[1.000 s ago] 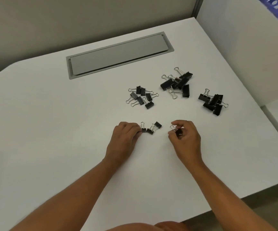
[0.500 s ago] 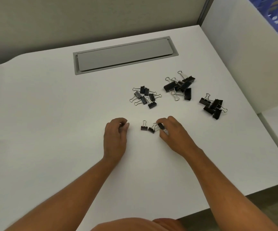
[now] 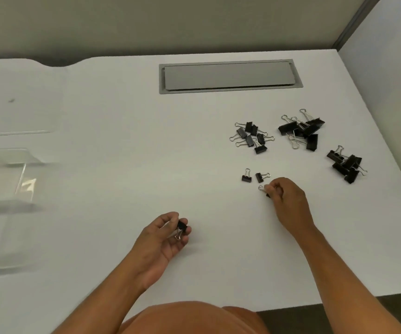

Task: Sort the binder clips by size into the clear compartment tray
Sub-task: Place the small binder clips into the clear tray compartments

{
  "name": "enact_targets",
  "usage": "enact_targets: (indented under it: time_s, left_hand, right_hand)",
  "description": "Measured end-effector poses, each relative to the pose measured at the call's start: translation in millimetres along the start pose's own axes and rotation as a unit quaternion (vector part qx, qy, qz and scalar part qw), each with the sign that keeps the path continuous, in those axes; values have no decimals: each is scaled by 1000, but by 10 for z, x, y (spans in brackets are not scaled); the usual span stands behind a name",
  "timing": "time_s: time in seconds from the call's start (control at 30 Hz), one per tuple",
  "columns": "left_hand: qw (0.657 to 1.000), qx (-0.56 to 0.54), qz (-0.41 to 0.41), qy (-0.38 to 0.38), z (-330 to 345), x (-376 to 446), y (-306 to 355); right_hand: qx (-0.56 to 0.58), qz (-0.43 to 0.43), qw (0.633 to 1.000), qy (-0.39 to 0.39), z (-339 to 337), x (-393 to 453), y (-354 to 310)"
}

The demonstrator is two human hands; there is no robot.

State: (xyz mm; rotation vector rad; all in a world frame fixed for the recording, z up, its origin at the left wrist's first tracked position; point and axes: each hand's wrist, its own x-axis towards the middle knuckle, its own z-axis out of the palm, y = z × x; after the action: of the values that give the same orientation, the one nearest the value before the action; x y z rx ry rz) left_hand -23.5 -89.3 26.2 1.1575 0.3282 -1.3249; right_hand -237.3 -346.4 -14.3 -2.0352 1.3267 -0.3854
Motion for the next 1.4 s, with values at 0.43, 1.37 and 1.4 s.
enact_targets:
  time_s: [0.43,1.37,1.4]
  left_hand:
    - [977,91,193,1,-1349,-797,1119]
    - [743,337,474,331,-3388,-1081,1818]
    - [743,339,475,329,-3377,-1071,1827]
  right_hand:
    - [364,140,882,-264,1574,-1178,-2580]
    - [-12,-227,926,-300,2964,-1611,-4618]
    - [-23,-244,921,-302,2975,-1615,-4636]
